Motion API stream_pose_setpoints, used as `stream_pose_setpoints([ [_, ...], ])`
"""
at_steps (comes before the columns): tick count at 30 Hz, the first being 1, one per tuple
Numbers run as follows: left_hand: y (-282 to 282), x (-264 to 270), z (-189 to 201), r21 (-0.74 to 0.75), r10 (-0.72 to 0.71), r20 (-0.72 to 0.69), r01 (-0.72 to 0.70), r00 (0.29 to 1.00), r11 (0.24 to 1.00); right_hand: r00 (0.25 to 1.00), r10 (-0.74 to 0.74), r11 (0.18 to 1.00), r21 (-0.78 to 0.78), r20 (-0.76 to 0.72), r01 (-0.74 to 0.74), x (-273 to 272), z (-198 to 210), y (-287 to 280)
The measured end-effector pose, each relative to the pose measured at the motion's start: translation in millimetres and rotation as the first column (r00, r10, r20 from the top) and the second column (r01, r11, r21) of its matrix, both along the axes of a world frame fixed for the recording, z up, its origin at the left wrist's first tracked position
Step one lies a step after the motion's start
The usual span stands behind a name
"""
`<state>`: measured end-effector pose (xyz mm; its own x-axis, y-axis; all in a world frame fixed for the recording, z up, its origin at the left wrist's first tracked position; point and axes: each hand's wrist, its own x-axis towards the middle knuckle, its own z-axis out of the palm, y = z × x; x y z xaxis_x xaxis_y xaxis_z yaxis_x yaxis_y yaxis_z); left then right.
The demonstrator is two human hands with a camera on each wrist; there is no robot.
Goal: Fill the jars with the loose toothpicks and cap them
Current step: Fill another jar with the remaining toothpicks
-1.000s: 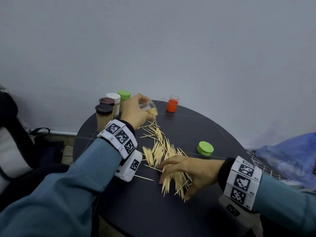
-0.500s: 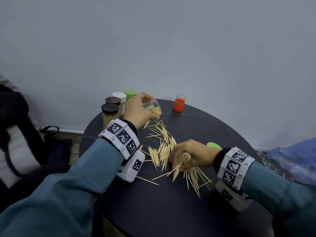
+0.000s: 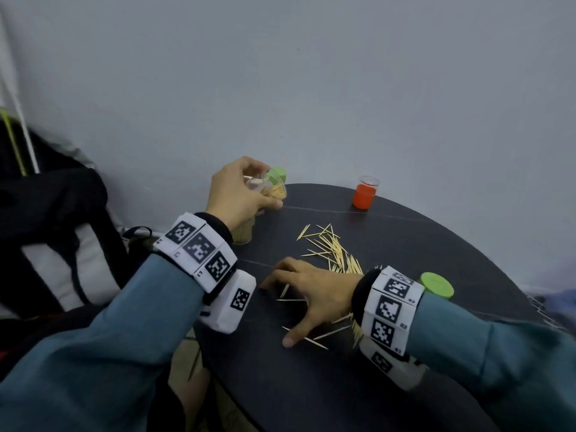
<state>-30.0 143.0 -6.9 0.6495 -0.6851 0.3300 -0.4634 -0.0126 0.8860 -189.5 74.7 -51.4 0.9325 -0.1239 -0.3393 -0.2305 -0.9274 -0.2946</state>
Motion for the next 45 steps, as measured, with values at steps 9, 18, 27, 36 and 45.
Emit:
stream_pose_setpoints([
  [9, 5.7, 4.5, 0.5, 0.021, 0.004, 0.051, -0.005, 0.999, 1.0, 0.992, 0.025, 0.999, -0.047, 0.126, -0.02, -19.4, 1.9, -36.1],
  [18, -15.4, -18.9, -2.0, 0.033, -0.035, 0.056, 0.033, 0.998, 0.999, 0.986, -0.081, 0.985, -0.142, 0.144, 0.102, -57.9, 12.0, -59.8],
  [27, -35.4, -42.5, -5.9, 0.077, -0.111, 0.081, 0.104, 0.991, 0.992, 0.838, -0.541, 0.829, -0.215, -0.076, 0.516, -122.4, 21.5, -36.0],
  [36, -39.2, -63.0, -6.3, 0.135, -0.171, 0.102, 0.157, 0.98, 0.978, 0.756, -0.641, 0.767, -0.072, -0.133, 0.638, -130.4, 3.1, -24.0],
  [45, -38.1, -58.7, -4.5, 0.123, -0.156, 0.11, 0.142, 0.982, 0.982, 0.695, -0.711, 0.681, -0.14, 0.104, 0.718, -109.0, 8.3, -42.1],
])
